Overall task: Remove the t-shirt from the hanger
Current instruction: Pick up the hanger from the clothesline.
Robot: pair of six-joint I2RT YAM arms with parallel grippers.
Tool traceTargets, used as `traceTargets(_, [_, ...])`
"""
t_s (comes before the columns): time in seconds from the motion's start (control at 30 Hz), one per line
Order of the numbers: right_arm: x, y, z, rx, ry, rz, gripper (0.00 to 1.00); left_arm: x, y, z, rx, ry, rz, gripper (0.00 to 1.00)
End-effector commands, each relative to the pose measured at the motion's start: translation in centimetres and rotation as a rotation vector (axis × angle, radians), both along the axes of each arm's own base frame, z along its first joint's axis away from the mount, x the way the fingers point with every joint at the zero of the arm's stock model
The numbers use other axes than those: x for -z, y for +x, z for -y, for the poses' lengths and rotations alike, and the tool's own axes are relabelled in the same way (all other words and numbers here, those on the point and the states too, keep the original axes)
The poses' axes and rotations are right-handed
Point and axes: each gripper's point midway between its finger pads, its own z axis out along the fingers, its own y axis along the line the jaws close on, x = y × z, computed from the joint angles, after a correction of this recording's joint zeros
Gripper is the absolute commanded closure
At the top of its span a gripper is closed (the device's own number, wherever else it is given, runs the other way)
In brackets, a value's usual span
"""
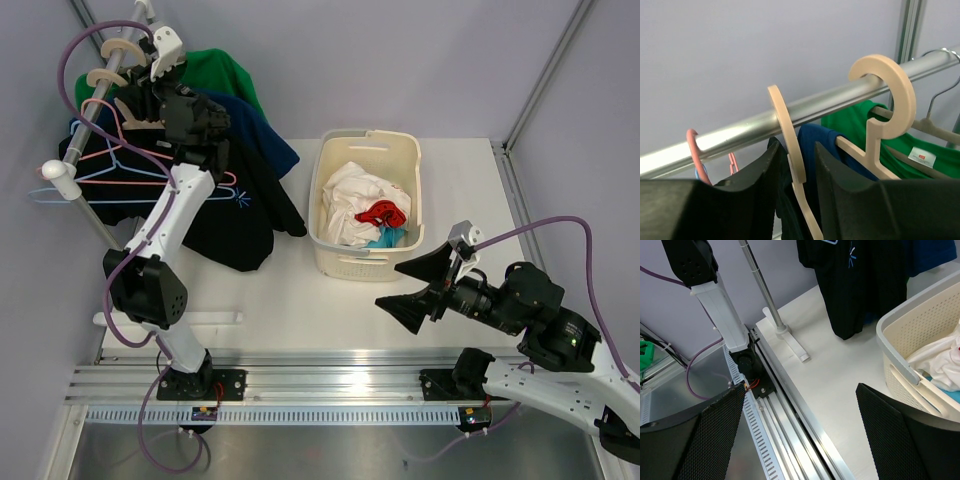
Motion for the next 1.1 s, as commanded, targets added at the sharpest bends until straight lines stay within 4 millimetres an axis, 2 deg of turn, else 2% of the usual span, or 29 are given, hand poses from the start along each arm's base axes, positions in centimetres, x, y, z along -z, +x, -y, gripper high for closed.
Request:
traceTargets(0.0, [-0.9, -0.7, -0.1, -0.039, 0.022, 0.028, 0.01, -1.9, -0.4, -0.4, 0.005, -0.006, 0.082, 0.71])
traceTargets(0.17, [-0.8, -0.7, -0.3, -0.042, 0.015, 0.025, 0.01, -1.9, -0.4, -0.4, 0.013, -0.020, 0.100, 0.86])
traceTargets(0.2, [-0.7, -0.6, -0.3, -0.041, 0.013, 0.022, 0.01, -2.1, -0.4, -0.4, 0.013, -0.023, 0.100, 0.92])
traceTargets(0.27, [-0.6, -0.6, -0.3, -0.039, 0.010, 0.021, 0.00, -1.9, -0.3, -0.4, 0.011, -0.025, 0.098, 0.99])
traceTargets(0.6, [-0.6, -0.6, -0.4, -0.046, 0.007, 0.020, 0.00, -2.1, -0.5, -0.5, -0.002, -0.033, 0.095, 1.00])
traceTargets(0.87, [-0.5, -0.7, -0.5, -0.050, 0.003, 0.023, 0.01, -5.7, -3.1, -0.4, 0.006, -0.053, 0.150, 1.00])
traceTargets(1.07, [-0.4, -0.6, -0.5, -0.050, -0.005, 0.025, 0.01, -7.2, -4.0, -0.3, 0.033, -0.078, 0.160, 1.00])
